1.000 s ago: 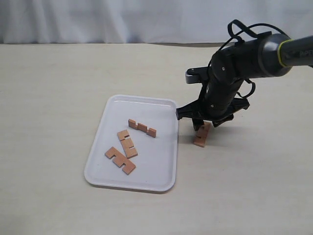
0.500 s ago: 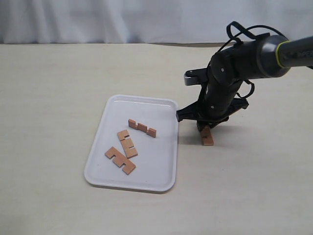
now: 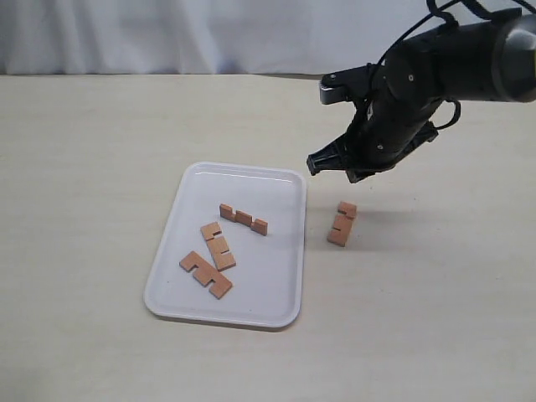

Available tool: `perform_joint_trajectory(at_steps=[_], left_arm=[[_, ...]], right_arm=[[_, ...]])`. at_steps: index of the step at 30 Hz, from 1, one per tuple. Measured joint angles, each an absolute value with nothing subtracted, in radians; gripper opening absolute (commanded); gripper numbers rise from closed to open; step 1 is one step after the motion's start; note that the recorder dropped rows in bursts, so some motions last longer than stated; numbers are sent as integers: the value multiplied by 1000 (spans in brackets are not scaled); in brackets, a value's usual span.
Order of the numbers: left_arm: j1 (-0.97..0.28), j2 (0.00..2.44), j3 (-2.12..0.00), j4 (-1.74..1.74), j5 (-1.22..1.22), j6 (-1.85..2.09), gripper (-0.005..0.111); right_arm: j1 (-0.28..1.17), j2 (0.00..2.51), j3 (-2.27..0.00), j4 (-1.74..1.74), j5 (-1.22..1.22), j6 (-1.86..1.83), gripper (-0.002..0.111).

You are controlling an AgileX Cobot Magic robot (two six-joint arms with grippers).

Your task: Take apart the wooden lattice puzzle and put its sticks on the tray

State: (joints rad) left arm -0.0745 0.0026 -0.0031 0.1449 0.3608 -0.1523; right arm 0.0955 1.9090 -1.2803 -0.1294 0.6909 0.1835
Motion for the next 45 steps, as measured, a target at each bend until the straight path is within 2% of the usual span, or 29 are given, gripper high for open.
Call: perform_joint_trajectory(at_steps=[4,9,11,28,31,38,45], left_arm=[[-74,3,-3,145,361,-152,0],[-74,3,-3,145,361,-152,0],[-74,3,-3,145,361,-152,0],[-74,3,-3,145,361,-152,0],[-74,3,-3,145,361,-152,0],[-74,3,-3,145,361,-152,0],[-74,3,-3,145,361,-152,0]], right_arm=[[96,1933,-1280,-126,697,216,22],[96,1990,-1280,-126,689,299,59],[96,2006,-1280,-124,677,325,61],[96,2076,-1280,-158,618,506,59],[96,2087,-1280,-160,618,508,48],[96,2094,-1284,-162,616,508,5],[96,2092,-1284,-184,616,473,5]])
